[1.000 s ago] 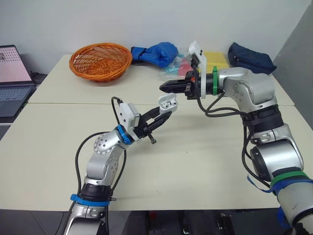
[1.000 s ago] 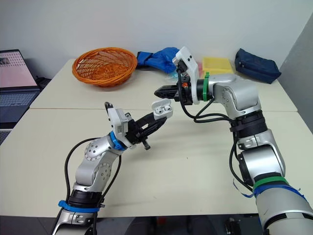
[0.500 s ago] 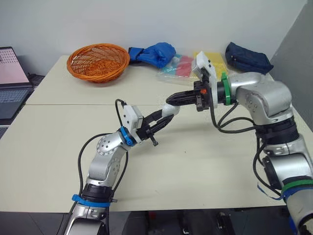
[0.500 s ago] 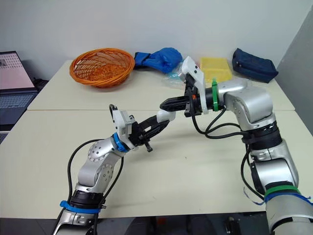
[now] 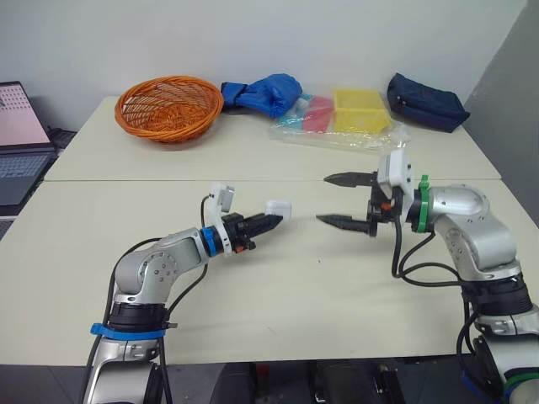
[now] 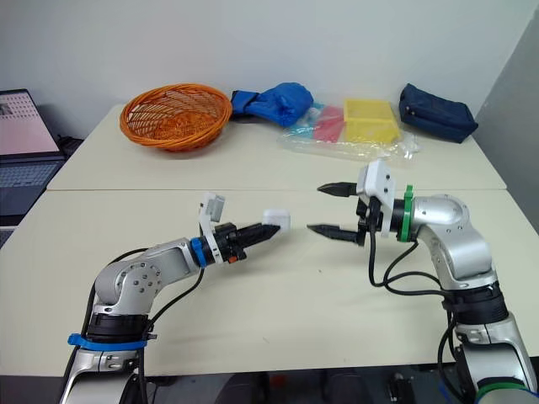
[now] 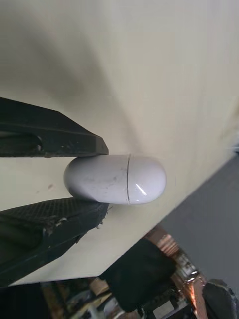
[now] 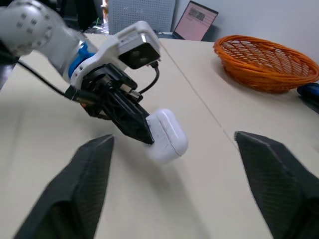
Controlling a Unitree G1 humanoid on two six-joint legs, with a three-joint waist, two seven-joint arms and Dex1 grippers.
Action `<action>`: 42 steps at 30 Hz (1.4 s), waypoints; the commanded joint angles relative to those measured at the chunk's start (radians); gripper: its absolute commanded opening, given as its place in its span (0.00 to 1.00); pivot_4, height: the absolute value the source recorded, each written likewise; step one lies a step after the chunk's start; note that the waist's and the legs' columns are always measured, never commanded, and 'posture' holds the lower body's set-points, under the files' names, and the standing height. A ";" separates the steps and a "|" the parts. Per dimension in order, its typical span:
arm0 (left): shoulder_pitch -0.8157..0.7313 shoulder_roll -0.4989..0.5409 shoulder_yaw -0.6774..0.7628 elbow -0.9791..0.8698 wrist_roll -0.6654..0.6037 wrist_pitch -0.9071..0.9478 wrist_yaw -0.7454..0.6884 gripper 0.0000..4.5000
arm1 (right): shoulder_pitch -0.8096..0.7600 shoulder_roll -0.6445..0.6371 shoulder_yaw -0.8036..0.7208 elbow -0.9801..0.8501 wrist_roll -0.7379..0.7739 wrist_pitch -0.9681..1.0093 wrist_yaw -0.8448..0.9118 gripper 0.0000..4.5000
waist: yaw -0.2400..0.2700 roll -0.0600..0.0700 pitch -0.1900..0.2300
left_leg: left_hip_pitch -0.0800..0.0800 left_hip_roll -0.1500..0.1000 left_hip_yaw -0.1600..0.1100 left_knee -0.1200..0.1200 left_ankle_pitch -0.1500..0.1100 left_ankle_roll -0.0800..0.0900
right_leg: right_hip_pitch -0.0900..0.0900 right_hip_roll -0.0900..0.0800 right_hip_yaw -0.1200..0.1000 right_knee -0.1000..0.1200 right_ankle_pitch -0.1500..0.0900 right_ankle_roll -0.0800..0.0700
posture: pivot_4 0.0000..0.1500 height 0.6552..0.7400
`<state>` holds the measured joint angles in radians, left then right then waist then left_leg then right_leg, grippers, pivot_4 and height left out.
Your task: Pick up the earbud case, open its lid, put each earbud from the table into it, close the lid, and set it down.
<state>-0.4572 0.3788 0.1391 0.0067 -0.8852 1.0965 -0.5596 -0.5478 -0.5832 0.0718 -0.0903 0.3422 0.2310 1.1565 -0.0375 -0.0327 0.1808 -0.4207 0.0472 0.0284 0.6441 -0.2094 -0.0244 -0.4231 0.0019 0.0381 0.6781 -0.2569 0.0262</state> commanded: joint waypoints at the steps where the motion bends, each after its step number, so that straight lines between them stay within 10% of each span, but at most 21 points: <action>1: -0.027 -0.039 0.092 0.056 -0.071 0.169 0.131 0.16 | 0.028 -0.009 0.028 0.018 -0.032 -0.152 0.058 1.00 | 0.000 0.000 0.000 | 0.002 0.000 0.000 0.000 0.000 0.000 | 0.001 0.000 0.000 0.000 0.000 0.000 | 1.00 1.00; 11: -0.012 -0.063 0.144 0.076 -0.031 0.268 0.250 0.16 | 0.024 0.018 0.066 0.094 -0.083 -0.228 0.024 1.00 | 0.000 0.000 0.000 | 0.005 0.000 0.000 0.000 0.000 0.000 | 0.003 0.000 0.002 0.002 0.000 -0.001 | 1.00 1.00; 22: 0.137 0.018 0.357 -0.105 -0.073 0.374 0.355 0.99 | -0.046 0.059 0.074 0.223 -0.092 -0.263 0.034 1.00 | -0.014 0.000 0.000 | 0.007 0.000 0.001 -0.001 0.000 0.000 | 0.003 0.000 0.004 0.002 0.000 -0.001 | 1.00 1.00; 25: 0.214 0.117 0.396 -0.156 -0.076 0.351 0.315 1.00 | -0.055 0.051 0.071 0.247 -0.090 -0.279 0.046 1.00 | -0.029 -0.001 0.000 | 0.010 0.001 0.002 -0.002 0.000 0.000 | 0.003 0.001 0.006 0.002 0.001 -0.002 | 1.00 1.00; 35: 0.488 0.466 0.285 -0.249 0.396 -0.671 -0.240 1.00 | -0.065 0.002 0.006 0.322 -0.063 -0.283 0.039 1.00 | -0.010 -0.002 0.001 | 0.015 0.001 0.003 -0.014 0.001 -0.002 | 0.003 -0.005 0.008 0.001 -0.006 -0.021 | 1.00 1.00; 42: 0.488 0.469 0.273 -0.169 0.491 -0.827 -0.277 1.00 | -0.034 -0.014 -0.001 0.296 -0.061 -0.270 0.041 1.00 | 0.007 -0.002 0.001 | 0.010 0.002 0.005 -0.016 0.000 -0.003 | 0.001 -0.009 0.006 -0.002 -0.006 -0.015 | 1.00 1.00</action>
<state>0.0392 0.8403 0.4156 -0.1577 -0.4111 0.2935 -0.8395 -0.5720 -0.5841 0.0994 0.2401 0.2658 -0.0347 1.1981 -0.0309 -0.0345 0.1815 -0.4112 0.0490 0.0336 0.6278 -0.2094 -0.0270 -0.4222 -0.0074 0.0439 0.6760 -0.2630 0.0130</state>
